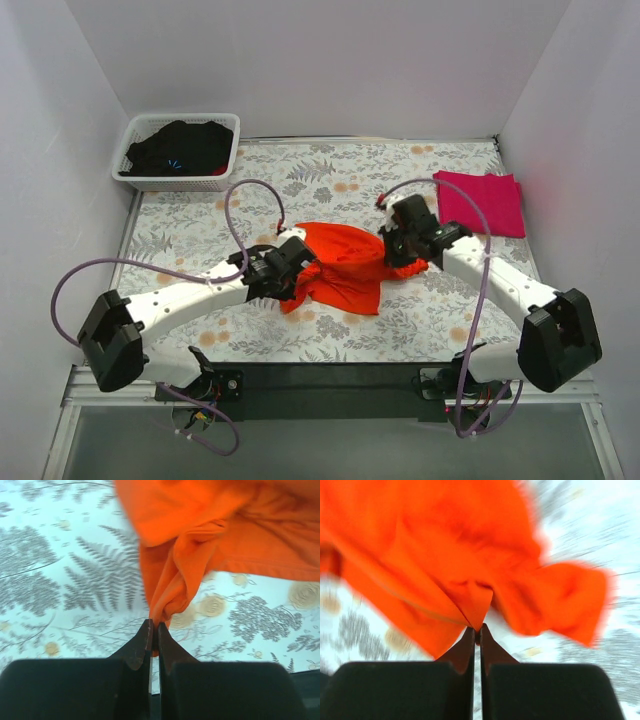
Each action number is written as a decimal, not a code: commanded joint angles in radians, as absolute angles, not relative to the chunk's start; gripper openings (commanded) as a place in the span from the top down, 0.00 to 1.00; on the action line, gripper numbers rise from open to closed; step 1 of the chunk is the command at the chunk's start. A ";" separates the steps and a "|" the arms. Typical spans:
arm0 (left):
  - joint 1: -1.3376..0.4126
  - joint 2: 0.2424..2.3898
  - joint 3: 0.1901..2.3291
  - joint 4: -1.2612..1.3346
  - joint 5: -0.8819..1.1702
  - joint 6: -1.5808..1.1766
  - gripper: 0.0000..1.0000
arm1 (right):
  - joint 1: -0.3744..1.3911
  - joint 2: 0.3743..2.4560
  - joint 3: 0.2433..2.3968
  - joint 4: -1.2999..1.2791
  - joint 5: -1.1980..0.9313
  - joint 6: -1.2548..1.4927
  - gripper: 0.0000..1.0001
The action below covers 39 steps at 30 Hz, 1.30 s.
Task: Fold and stack the t-shirts
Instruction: Move the tshirt to the center of the board
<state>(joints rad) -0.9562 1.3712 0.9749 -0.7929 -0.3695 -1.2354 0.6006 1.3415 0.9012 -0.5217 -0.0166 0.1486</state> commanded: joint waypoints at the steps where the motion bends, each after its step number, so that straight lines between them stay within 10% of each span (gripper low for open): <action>1: -0.885 1.249 0.963 -0.877 -0.434 -1.253 1.00 | 0.424 1.293 1.069 -0.540 0.121 0.117 0.99; 7: -0.802 1.174 0.960 -0.865 -0.419 -1.233 1.00 | 0.177 1.495 1.391 -0.535 0.051 0.210 0.98; 11: -0.778 1.158 0.957 -0.854 -0.420 -1.215 1.00 | 0.158 1.623 1.529 -0.537 0.008 0.210 0.74; 20: -0.744 1.167 0.919 -0.726 -0.425 -1.154 1.00 | 0.170 1.500 1.229 -0.502 -0.224 0.173 0.45; 39: -0.699 1.175 0.865 -0.612 -0.407 -1.120 1.00 | 0.653 1.610 1.052 -0.342 -0.120 0.222 0.53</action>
<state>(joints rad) -0.7055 1.1900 0.8745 -0.6415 -0.4030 -1.1229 0.6350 1.5661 1.0054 -0.3889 -0.1902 0.2317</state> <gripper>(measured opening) 0.034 0.472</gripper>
